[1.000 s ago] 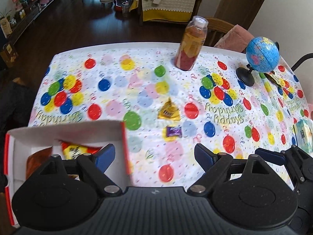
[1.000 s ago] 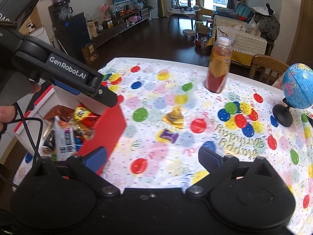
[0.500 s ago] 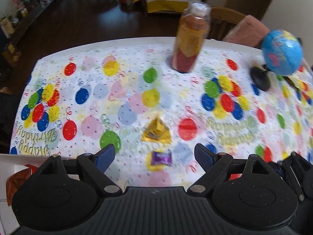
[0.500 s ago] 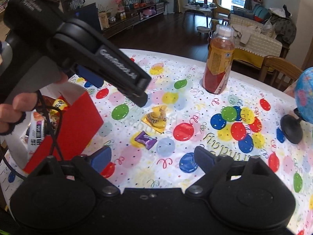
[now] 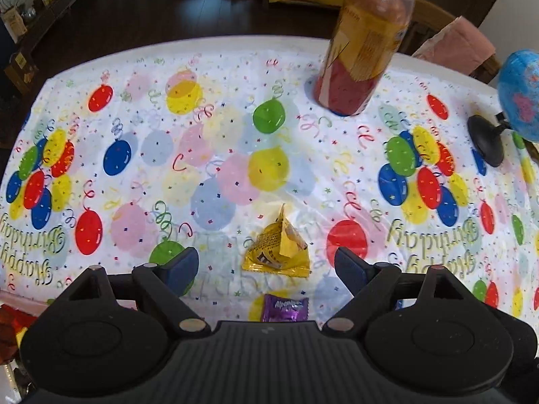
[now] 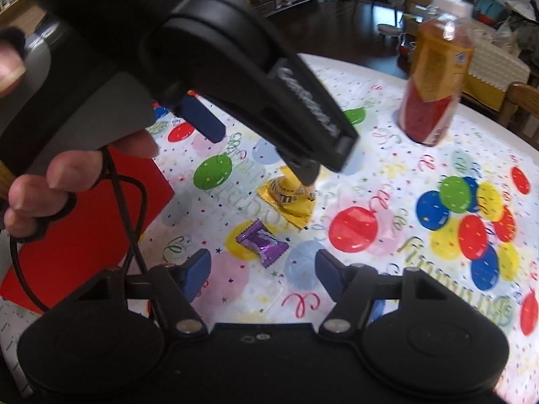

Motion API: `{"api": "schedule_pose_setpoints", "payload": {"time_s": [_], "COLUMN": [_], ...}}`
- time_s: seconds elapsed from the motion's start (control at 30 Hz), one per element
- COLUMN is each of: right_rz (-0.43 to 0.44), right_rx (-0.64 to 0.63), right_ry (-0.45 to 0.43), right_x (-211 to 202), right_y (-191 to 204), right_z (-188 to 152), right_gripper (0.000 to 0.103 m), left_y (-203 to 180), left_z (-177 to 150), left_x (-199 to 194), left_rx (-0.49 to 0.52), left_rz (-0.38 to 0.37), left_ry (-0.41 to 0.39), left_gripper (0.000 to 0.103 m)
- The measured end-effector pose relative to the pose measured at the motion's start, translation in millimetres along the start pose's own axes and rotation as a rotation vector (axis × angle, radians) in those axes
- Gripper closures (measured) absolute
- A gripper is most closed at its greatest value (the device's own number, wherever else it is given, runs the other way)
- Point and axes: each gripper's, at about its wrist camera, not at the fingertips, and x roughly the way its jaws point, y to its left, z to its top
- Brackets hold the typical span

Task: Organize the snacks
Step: 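Grasp the purple candy with the right tool while the left grasps the yellow M&M packet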

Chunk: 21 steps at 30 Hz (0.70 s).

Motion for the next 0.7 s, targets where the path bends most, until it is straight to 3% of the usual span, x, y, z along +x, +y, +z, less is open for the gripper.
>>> {"api": "schedule_pose_setpoints", "payload": {"time_s": [0.07,0.23,0.43,0.57,0.7], "right_rz": [0.014,0.038,0.040,0.054,0.062], "right_rx": [-0.004,-0.036,-0.091,-0.125,-0.132], "right_ry": [0.014,0.040,0.028,0.045,0.055], "right_x": [8.7,26.5,37.0,44.4,47.9], "right_y": [-1.0,-2.2,0.4,1.0,-0.3], "right_z": [1.4,5.0,12.3,15.1,15.1], "right_gripper": [0.039,0.054,0.056,0.064,0.071], "left_y": [1.1,2.2,7.3,12.6,13.9], "left_z": [0.8,2.7,6.1,6.8,6.1], "left_x": [8.4,26.4,44.0,56.0,58.6], "left_rx": [-0.007,-0.011,-0.028,-0.052,-0.053], "left_rz": [-0.008,-0.005,-0.025,-0.045,-0.058], "left_ry": [0.012,0.038,0.076,0.117,0.112], "left_gripper": [0.015,0.015,0.015,0.029,0.030]}}
